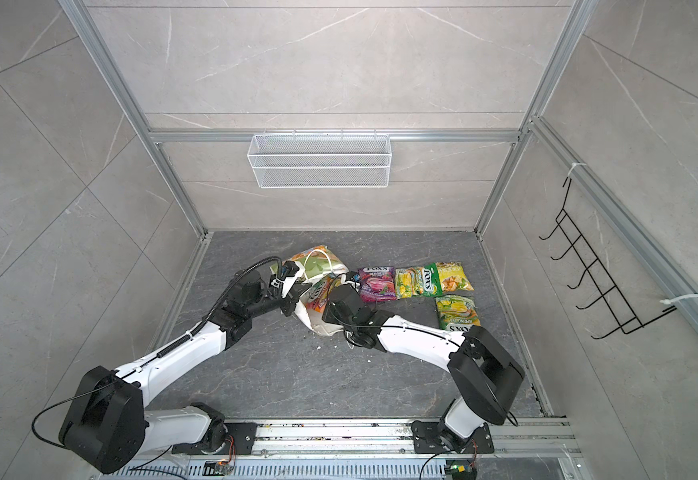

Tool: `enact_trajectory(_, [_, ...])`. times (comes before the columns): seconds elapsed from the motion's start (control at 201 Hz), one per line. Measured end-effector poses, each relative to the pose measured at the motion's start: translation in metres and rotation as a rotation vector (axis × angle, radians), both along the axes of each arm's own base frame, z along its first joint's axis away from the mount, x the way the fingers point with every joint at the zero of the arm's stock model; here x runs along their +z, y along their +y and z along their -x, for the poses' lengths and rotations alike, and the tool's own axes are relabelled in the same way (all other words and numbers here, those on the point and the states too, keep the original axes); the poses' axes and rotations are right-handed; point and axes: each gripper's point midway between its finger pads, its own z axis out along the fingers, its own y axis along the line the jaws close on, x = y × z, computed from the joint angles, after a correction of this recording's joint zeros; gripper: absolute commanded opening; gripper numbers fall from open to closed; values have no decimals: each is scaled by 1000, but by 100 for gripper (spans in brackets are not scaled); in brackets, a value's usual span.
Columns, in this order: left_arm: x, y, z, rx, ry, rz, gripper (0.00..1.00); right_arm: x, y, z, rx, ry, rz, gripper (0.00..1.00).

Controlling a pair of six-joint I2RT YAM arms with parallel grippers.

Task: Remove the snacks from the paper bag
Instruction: 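Lift the FRUITS packet out of the bag with the right gripper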

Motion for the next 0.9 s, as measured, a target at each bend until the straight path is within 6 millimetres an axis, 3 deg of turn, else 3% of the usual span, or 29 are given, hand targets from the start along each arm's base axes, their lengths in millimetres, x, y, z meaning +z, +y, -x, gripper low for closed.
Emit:
enact_trajectory(0.254, [-3,0,-1,2,7,-5,0,41,-13,18,101,-81,47,0])
enact_trajectory(0.572, [-9,0,-6,16,18,-16,0,95,-23,59,291,-178,28,0])
enact_trajectory(0.732, [-11,1,-7,23,19,-20,0,123,-41,76,318,-245,20,0])
enact_trajectory(0.896, [-9,2,-9,34,15,-21,0,138,-76,85,235,-301,40,0])
